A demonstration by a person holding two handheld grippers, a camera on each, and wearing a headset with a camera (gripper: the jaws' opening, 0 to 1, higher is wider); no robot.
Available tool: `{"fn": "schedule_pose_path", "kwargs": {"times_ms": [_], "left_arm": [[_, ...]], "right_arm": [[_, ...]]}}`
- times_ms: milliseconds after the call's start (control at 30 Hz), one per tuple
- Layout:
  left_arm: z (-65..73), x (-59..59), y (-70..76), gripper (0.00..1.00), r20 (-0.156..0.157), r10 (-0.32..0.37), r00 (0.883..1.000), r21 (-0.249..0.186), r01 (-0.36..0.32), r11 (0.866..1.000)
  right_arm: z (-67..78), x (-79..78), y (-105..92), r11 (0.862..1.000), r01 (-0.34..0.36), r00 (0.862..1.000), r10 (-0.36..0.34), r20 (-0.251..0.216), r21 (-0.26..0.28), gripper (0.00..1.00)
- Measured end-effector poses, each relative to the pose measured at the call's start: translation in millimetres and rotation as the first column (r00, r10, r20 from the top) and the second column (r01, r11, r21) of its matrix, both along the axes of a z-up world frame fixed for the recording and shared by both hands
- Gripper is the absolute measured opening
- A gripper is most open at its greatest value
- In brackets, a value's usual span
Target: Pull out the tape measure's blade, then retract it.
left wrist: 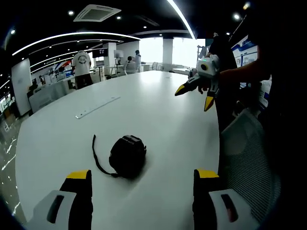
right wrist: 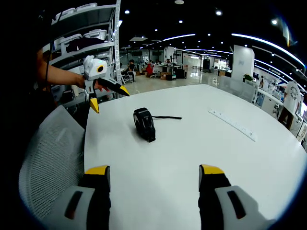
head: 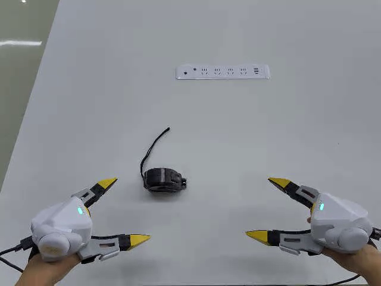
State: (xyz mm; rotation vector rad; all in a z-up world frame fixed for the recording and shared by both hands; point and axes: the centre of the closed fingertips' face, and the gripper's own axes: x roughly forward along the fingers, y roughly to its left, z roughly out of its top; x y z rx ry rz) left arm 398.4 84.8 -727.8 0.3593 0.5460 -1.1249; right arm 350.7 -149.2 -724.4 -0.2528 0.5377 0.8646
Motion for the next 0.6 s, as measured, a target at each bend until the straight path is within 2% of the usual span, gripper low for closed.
{"fn": "schedule_pose_path", "kwargs": {"times_ms": [233, 600], "left_arm": [[-3.2, 7.7, -6.7, 0.8, -0.002, -0.034, 0.999, 0.015, 0.034, 0.999], [-16.5, 17.9, -14.6, 0.74, -0.007, -0.099, 0.995, 0.059, 0.099, 0.993]], "right_arm": [[-7.0, 6.2, 6.5, 0.998, -0.05, 0.999, 0.05, -0.006, -0.023, 0.74], [-14.2, 22.9, 14.7, 0.993, -0.109, 0.994, 0.109, 0.0, -0.044, 0.66]]}}
